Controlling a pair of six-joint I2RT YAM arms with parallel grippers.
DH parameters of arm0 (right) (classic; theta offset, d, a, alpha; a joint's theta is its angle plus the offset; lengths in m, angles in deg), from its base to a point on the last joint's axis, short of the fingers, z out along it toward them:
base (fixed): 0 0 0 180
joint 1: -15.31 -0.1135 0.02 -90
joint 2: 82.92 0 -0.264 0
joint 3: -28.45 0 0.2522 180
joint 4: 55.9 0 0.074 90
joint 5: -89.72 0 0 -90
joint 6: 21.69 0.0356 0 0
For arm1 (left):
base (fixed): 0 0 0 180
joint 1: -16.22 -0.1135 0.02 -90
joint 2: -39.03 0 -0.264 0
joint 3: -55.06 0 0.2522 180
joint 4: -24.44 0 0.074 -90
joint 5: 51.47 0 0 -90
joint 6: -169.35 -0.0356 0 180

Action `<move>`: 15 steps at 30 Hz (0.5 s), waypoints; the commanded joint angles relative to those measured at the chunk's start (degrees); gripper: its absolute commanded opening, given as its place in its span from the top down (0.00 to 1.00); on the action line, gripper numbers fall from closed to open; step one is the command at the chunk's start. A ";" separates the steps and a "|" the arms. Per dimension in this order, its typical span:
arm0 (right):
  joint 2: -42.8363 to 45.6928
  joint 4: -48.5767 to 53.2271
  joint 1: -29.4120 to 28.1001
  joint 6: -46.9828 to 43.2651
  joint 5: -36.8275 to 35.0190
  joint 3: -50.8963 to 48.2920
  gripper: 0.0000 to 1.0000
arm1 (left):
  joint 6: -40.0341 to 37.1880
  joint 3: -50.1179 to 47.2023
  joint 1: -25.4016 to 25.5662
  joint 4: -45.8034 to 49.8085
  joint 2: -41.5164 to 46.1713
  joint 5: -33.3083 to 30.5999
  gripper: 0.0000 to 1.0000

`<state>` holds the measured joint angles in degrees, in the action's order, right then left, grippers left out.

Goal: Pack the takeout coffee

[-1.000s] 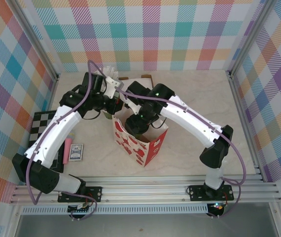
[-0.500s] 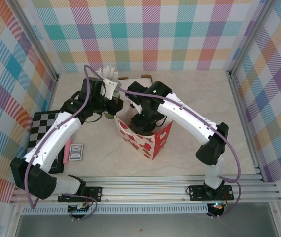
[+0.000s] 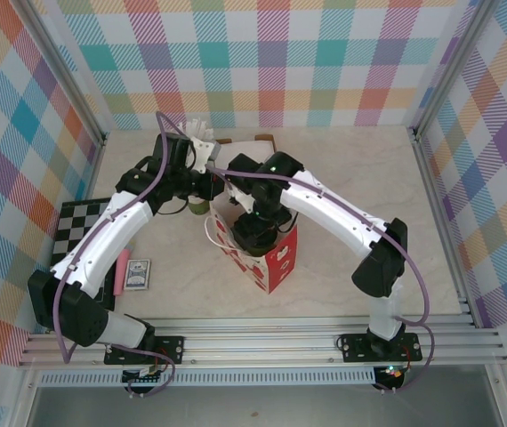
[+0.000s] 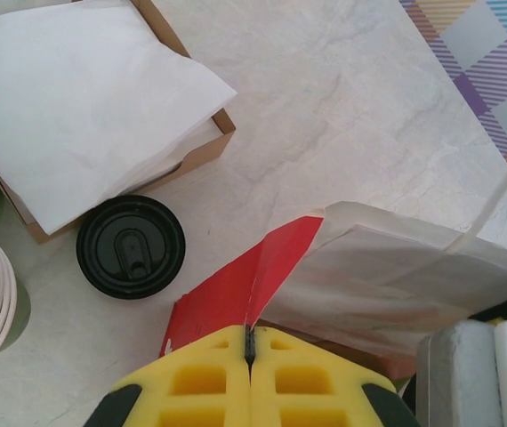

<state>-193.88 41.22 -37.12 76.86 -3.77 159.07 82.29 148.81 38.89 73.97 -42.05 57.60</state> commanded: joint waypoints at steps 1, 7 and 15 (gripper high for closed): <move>-1.82 4.93 0.12 2.00 -6.61 2.43 0.40 | 1.64 0.86 -0.97 -2.31 1.07 0.72 1.00; -2.34 7.70 0.13 2.44 -1.43 3.30 0.40 | -0.50 1.84 -0.97 -0.88 0.96 -2.26 1.00; -1.69 7.58 0.49 -0.06 -1.78 -0.27 0.40 | -1.07 1.85 -1.14 -0.90 1.18 -3.43 1.00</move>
<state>-195.65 44.71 -36.64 78.02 -4.64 160.03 82.33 148.92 38.89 74.08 -42.03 55.98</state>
